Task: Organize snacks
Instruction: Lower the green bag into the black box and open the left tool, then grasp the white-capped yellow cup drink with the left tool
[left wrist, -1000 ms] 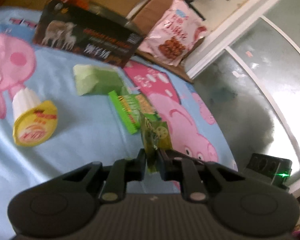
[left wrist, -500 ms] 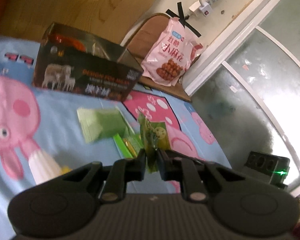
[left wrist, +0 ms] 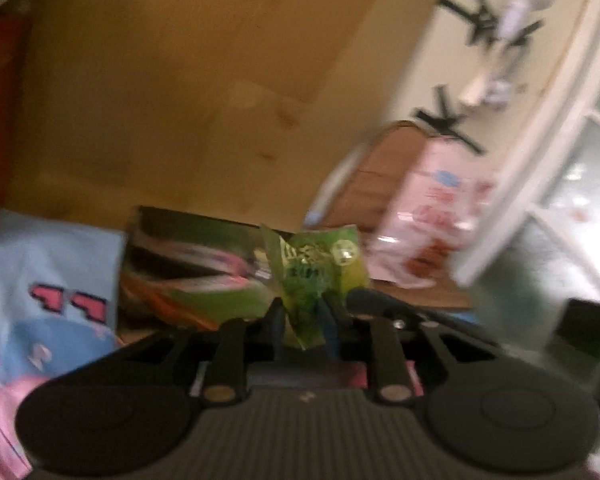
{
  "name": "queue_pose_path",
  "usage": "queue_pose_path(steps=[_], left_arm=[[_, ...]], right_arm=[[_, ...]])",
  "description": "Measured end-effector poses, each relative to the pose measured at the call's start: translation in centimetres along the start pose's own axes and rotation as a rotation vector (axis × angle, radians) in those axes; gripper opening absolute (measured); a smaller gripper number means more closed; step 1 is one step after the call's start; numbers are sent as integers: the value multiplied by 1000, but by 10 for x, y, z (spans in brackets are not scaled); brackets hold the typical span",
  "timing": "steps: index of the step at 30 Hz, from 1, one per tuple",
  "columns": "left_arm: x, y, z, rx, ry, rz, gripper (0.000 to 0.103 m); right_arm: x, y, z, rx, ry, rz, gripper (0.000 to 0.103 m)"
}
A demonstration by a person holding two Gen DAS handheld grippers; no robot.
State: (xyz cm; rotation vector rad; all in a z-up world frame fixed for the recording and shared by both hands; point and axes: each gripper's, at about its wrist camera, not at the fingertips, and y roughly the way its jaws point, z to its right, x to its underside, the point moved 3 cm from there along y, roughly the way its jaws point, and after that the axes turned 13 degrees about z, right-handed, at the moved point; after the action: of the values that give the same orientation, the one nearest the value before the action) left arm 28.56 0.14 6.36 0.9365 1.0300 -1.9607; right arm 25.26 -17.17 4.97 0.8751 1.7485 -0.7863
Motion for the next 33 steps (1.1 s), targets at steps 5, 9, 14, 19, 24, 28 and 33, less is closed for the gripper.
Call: queue_pose_path(steps=[5, 9, 14, 19, 24, 28, 33], left_arm=[[2, 15, -6, -128, 108, 33, 38], [2, -8, -2, -94, 62, 65, 39], [23, -61, 2, -20, 10, 66, 40], [58, -112, -26, -67, -91, 26, 42], [83, -140, -62, -118, -240, -7, 42], [94, -147, -66, -92, -286, -27, 42], [110, -143, -59, -74, -290, -79, 42]], right_arm=[[8, 13, 2, 38, -2, 10, 34], [-4, -20, 7, 46, 60, 83, 46], [10, -79, 19, -2, 173, 38, 46], [50, -109, 13, -43, 271, -104, 46], [73, -116, -48, -225, 224, -177, 46], [92, -104, -109, -297, 48, -248, 53], [114, -83, -129, -248, -41, -314, 63]])
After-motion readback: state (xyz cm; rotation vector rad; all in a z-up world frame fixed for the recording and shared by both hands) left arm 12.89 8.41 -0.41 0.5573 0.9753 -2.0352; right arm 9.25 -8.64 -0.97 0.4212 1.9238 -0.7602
